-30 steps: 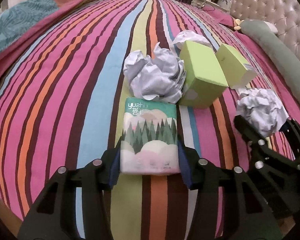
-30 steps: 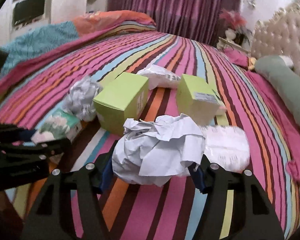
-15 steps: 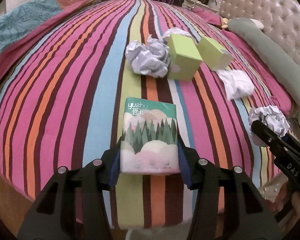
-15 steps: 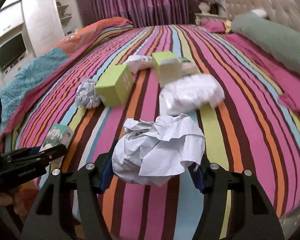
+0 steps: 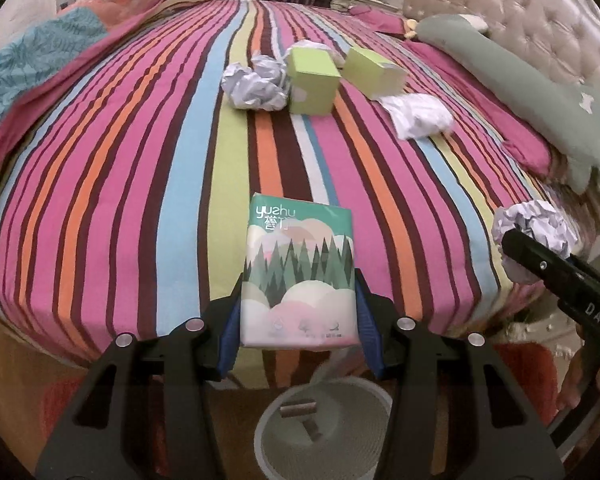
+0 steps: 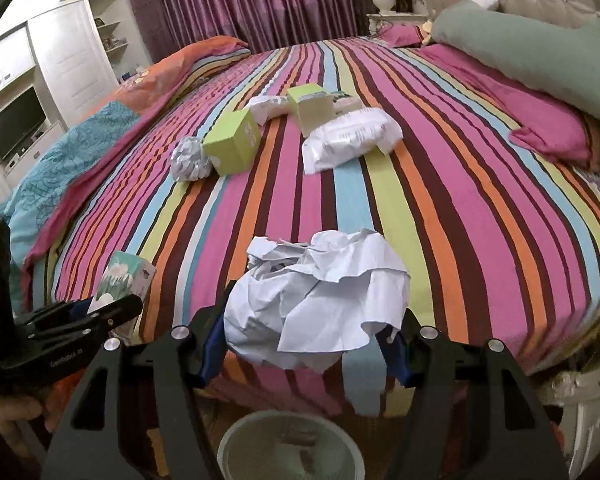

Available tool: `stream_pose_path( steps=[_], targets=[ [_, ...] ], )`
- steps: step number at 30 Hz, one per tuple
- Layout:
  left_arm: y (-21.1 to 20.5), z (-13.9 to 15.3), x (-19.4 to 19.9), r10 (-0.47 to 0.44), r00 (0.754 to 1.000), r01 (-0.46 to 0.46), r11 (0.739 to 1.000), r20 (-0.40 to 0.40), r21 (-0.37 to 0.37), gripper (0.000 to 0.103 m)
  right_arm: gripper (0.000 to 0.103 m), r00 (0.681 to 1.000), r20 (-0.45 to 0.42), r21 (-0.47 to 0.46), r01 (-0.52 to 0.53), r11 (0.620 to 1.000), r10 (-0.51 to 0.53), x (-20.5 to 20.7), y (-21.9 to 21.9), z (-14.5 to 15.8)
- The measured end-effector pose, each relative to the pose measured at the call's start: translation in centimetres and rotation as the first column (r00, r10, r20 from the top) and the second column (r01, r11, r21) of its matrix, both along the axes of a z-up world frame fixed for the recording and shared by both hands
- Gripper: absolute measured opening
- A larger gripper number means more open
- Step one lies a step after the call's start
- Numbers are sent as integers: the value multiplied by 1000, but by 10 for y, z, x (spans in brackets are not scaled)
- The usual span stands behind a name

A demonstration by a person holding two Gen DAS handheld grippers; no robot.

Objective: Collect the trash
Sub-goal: 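Carry the tissue pack and paper ball over the wastebasket and open both tools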

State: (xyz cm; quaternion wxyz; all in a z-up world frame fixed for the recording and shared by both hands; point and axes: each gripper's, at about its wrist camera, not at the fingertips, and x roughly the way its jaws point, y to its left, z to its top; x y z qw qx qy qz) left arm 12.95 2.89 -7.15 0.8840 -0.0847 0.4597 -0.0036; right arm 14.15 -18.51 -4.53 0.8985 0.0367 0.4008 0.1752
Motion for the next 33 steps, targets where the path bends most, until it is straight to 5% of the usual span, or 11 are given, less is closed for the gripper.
stream_pose_path(
  steps=[11, 22, 33],
  targets=[
    [-23, -13, -47, -79, 995, 80, 997, -53, 23, 49, 60, 999, -54, -20, 7, 1000, -8, -47, -8, -13],
    [-42, -52, -78, -135, 978, 133, 991, -157, -20, 49, 60, 975, -218, -42, 33, 999, -41, -79, -12, -52],
    [-48, -98, -83, -155, 939, 136, 987, -307, -81, 49, 60, 842, -535, 37, 109, 993, -72, -75, -28, -127]
  ],
)
